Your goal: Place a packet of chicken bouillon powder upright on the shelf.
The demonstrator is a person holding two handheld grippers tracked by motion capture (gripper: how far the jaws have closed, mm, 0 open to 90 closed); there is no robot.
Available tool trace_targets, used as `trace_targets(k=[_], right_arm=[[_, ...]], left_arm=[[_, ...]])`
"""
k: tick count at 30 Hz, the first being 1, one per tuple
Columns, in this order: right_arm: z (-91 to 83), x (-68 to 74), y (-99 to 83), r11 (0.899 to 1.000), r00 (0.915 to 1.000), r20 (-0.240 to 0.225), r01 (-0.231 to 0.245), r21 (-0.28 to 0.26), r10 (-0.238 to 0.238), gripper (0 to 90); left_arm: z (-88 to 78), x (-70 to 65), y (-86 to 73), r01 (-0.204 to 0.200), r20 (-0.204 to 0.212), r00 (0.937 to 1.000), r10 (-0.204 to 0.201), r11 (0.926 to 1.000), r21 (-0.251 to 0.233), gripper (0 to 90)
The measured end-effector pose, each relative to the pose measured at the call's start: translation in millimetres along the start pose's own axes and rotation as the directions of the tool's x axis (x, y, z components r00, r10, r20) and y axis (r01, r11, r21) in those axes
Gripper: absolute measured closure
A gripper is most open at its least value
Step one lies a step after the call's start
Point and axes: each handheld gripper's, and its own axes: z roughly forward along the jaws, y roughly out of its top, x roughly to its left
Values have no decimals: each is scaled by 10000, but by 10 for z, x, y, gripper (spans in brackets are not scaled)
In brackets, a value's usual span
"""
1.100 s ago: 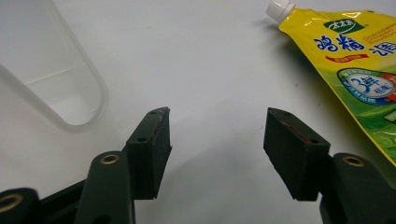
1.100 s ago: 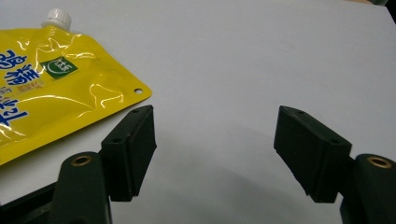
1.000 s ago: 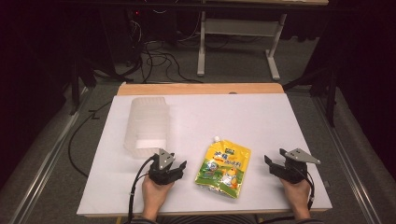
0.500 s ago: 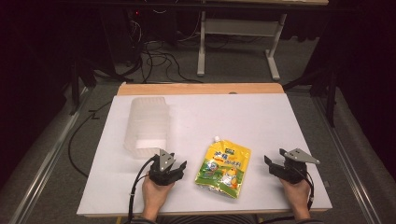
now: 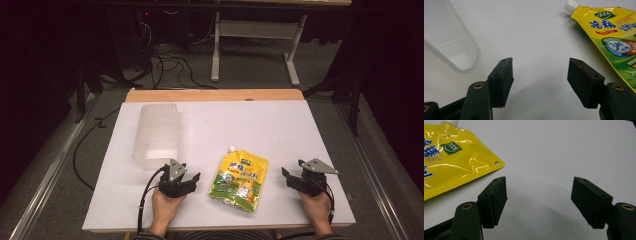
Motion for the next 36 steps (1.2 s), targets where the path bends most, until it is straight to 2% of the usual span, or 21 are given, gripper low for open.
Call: trace_targets(k=[3, 6, 12, 14, 20, 23, 31, 36], right_arm=[[-4, -4, -2, 10000, 10000, 44, 4, -41, -4, 295], [2, -12, -1, 10000, 10000, -2, -31, -45, 31, 294], [-4, -4, -2, 10000, 10000, -1, -68, -40, 68, 292], [-7, -8, -3, 10000, 10000, 1, -49, -78, 49, 292], [-9, -5, -4, 9999, 10000, -19, -65, -93, 65, 289], [-7, -9, -3, 10000, 10000, -25, -55, -71, 54, 287], [-12, -11, -5, 9999, 10000, -29, -95, -137, 94, 285], [-17, -21, -7, 9997, 9999, 15, -137, -198, 137, 275]], left_arm=[[-12, 7, 17, 185, 30, 9998, -186, 9997, 173, 370], [-15, 18, 24, 433, -171, 9990, -425, 9976, 540, 400], [-54, 4, 54, 641, 58, 9979, -645, 9964, 558, 402], [-64, -8, 77, 590, 47, 9982, -594, 9962, 638, 400], [-88, -82, 234, 489, 377, 9979, -519, 9958, 779, 410], [-66, -121, 329, 348, 405, 9984, -398, 9925, 1173, 413], [36, -244, 546, -7, 844, 9963, -134, 9863, 1649, 370], [119, -325, 658, -347, 1110, 9937, 119, 9779, 2060, 346]])
